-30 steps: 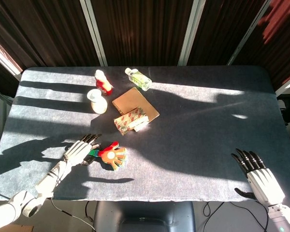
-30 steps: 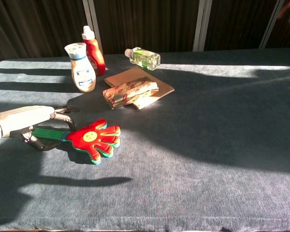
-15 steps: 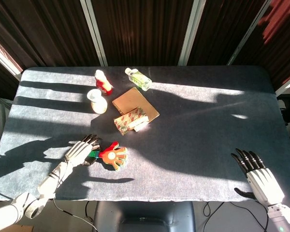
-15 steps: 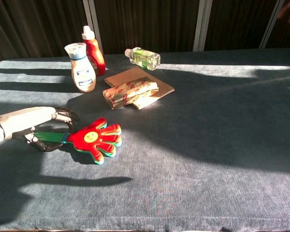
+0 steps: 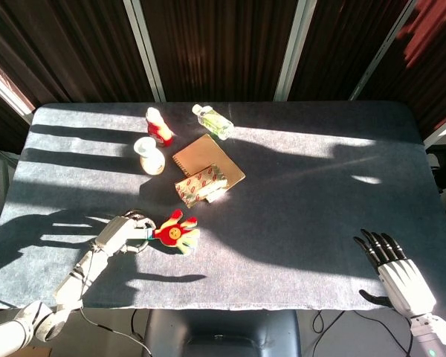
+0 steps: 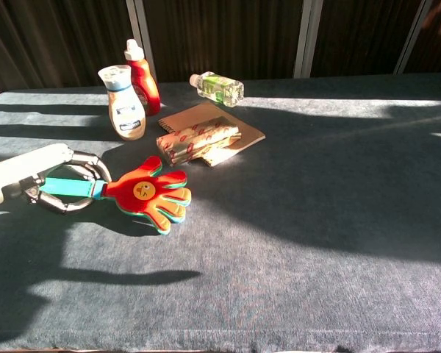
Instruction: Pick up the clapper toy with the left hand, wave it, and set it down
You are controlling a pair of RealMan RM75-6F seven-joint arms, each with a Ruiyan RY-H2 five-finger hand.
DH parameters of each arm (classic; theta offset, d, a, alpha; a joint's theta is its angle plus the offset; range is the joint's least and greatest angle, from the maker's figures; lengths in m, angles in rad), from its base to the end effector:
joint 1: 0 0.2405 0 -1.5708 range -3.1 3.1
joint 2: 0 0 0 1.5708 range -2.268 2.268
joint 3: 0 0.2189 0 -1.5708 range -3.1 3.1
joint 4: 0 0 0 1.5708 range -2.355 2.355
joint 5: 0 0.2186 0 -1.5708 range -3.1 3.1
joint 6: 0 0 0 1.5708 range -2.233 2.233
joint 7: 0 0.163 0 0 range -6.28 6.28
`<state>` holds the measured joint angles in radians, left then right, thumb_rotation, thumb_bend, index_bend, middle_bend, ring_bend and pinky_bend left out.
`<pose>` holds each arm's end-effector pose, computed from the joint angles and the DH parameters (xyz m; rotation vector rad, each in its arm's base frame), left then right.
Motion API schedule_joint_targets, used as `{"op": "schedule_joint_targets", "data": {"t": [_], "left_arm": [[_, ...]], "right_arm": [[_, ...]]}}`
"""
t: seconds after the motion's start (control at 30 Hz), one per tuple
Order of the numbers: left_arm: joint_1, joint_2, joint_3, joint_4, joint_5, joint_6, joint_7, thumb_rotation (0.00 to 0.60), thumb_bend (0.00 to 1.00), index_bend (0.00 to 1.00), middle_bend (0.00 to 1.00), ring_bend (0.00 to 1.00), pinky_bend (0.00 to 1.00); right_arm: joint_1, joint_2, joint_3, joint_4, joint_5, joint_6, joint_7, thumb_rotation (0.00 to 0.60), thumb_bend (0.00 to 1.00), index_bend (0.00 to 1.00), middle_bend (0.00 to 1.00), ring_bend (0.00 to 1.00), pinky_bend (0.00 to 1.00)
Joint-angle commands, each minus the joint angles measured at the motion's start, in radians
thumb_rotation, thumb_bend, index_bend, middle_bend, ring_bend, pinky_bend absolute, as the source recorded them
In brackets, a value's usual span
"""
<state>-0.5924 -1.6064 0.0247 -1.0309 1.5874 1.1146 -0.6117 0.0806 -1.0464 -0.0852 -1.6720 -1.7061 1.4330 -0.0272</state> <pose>-0.2178 0.3154 -0.0263 -1.8157 -1.3122 -1.2103 -0.2629 -0.1609 0.1104 1.6720 -0.9301 0.8506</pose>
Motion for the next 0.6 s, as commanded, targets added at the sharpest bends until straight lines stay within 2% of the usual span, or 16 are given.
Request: {"op": "schedule_joint_targets", "data": {"t": [0.03,0.13,0.2,0.37,0.47,0.6], "left_arm": [[0.024,-0.018,0.002,0.046,0.031,0.084,-0.135,0.6,0.63,0.79,0.71,0.39,0.41],[0.036,-0.036,-0.005,0.073,0.04,0.144,-0.259,0.6,0.65,0.79,0.72,0.44,0.59],[0.044,-0.041,-0.016,0.081,0.035,0.176,-0.378,0.6,0.67,0.79,0.73,0.45,0.64],[0.049,-0.02,-0.029,0.06,0.025,0.207,-0.638,0.6,0.68,0.79,0.74,0.46,0.67],[0.057,0.02,-0.049,-0.003,0.007,0.233,-0.877,0.6,0.68,0.79,0.74,0.46,0.67],[0.071,0.116,-0.086,-0.108,-0.005,0.293,-1.347,0.6,0.68,0.79,0.74,0.45,0.67]], "right_arm": [[0.0,0.0,0.0,-0.001,0.0,0.0,0.0,0.6,0.14,0.0,0.0,0.0,0.0],[0.0,0.001,-0.001,-0.001,-0.001,-0.001,0.0,0.6,0.14,0.0,0.0,0.0,0.0],[0.0,0.001,-0.002,-0.001,-0.002,-0.001,0.0,0.6,0.14,0.0,0.0,0.0,0.0],[0.001,0.002,-0.002,-0.002,0.0,-0.003,0.002,0.6,0.14,0.0,0.0,0.0,0.0],[0.002,0.003,-0.003,-0.003,0.001,-0.007,0.002,0.6,0.14,0.0,0.0,0.0,0.0],[0.002,0.003,-0.003,-0.005,0.003,-0.008,0.002,0.6,0.14,0.0,0.0,0.0,0.0]]}}
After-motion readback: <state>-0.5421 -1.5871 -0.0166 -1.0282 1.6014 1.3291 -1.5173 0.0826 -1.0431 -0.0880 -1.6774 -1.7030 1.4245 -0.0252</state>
